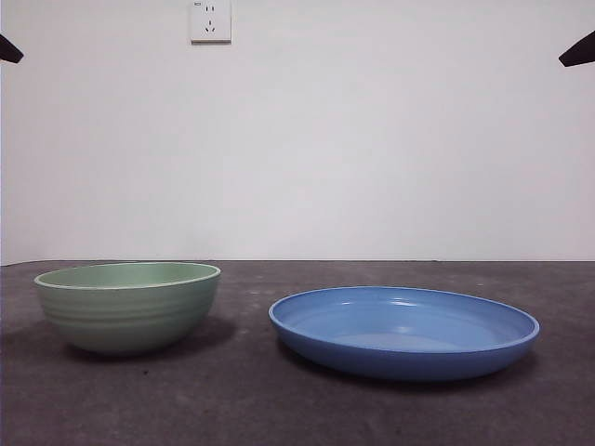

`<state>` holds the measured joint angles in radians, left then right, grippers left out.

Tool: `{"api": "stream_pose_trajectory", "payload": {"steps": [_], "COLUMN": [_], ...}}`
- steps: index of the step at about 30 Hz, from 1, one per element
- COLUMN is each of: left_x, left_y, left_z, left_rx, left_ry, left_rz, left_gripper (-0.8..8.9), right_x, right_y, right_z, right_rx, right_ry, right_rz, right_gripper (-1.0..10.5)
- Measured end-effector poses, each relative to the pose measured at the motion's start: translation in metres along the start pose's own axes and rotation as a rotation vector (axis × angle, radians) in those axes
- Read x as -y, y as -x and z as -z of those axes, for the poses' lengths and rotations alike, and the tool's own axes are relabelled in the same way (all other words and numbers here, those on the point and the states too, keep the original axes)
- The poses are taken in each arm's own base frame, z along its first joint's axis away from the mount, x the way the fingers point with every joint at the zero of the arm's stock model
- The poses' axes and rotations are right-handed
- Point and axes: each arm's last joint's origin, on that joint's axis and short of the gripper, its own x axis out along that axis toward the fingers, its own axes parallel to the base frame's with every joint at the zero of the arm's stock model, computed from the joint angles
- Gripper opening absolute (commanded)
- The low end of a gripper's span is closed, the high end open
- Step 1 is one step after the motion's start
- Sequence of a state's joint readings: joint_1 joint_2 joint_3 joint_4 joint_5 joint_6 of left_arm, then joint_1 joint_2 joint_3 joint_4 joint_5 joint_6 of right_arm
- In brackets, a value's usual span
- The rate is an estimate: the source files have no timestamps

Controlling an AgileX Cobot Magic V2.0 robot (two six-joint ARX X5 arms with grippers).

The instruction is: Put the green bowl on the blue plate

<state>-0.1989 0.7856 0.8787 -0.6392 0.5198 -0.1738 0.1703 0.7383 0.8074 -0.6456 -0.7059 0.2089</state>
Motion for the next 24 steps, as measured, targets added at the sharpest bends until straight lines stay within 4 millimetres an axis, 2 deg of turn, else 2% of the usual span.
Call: {"api": "stream_pose_trajectory", "payload": {"steps": [4, 11, 18, 24], "left_x": [-0.007, -0.034, -0.064, -0.087], "left_y": [-0.01, -0.05, -0.092, -0.127], "left_z": [-0.001, 0.0, -0.005, 0.007], "left_rx": [-0.036, -0.192, -0.325, -0.466], "left_ry": [0.035, 0.178, 0.216, 0.241], "left_rz": [-0.038, -0.103, -0.303, -0.329], "left_gripper": [5.91, 5.9, 5.9, 5.9], "right_x": [0.0, 0.0, 0.0, 0.0], "right_y": [0.0, 0.0, 0.0, 0.0], "right_z": [0.0, 0.0, 0.0, 0.0], "right_rx": [0.0, 0.0, 0.0, 0.0], "right_ry": [0.0, 0.0, 0.0, 0.0], "right_rz": [0.0, 0.0, 0.0, 0.0], "right_gripper": [6.0, 6.0, 6.0, 6.0]}}
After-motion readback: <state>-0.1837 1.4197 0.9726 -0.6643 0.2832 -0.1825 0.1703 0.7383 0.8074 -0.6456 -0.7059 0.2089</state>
